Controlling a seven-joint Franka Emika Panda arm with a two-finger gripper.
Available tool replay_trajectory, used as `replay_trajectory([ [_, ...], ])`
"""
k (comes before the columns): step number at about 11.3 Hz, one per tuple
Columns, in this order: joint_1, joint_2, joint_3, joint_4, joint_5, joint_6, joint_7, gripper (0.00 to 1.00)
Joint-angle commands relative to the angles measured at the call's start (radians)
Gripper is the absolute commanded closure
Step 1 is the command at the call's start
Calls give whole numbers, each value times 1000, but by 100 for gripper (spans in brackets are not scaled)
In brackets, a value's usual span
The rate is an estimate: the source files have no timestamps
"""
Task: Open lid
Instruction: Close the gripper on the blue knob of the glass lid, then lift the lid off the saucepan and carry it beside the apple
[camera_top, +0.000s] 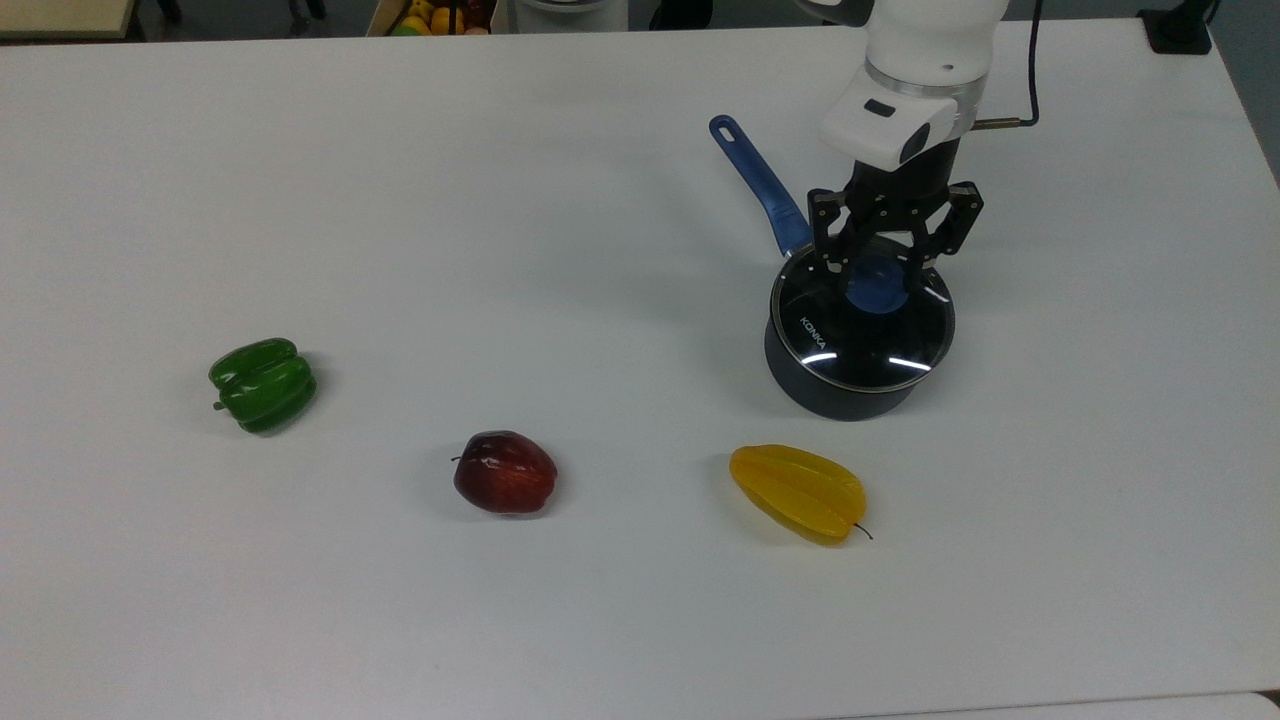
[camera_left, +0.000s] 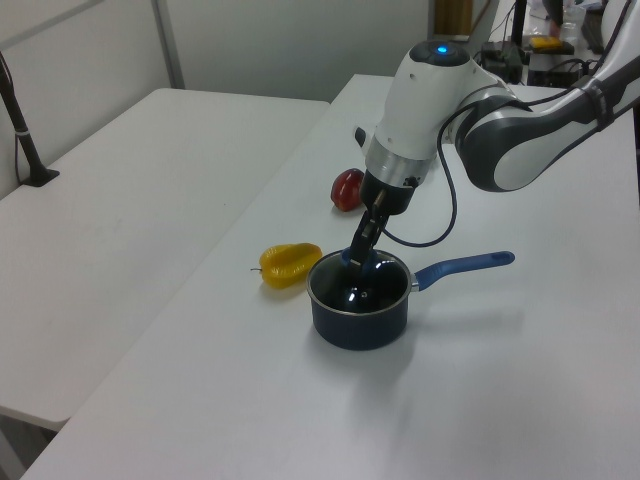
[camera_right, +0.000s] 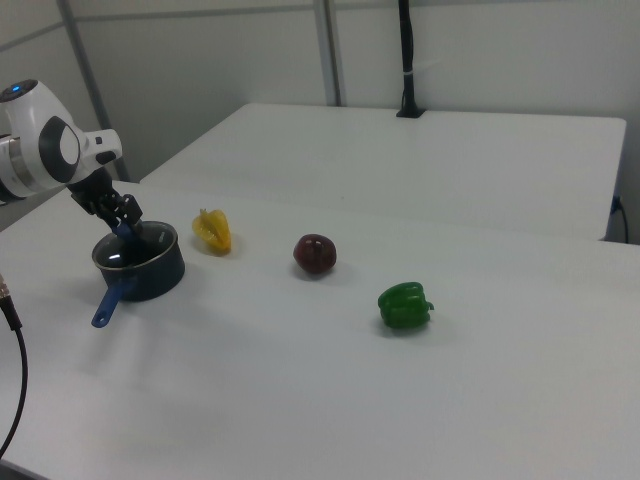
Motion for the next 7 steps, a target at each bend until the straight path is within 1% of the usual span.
replay_trajectory([
  [1, 7, -15, -5, 17, -21, -55, 27, 57],
  [5, 3, -87, -5, 11, -9, -115, 27, 57],
  [6, -14, -110, -5, 3, -8, -118, 27, 57],
  [7, -37, -145, -5, -32, -8, -122, 27, 57],
])
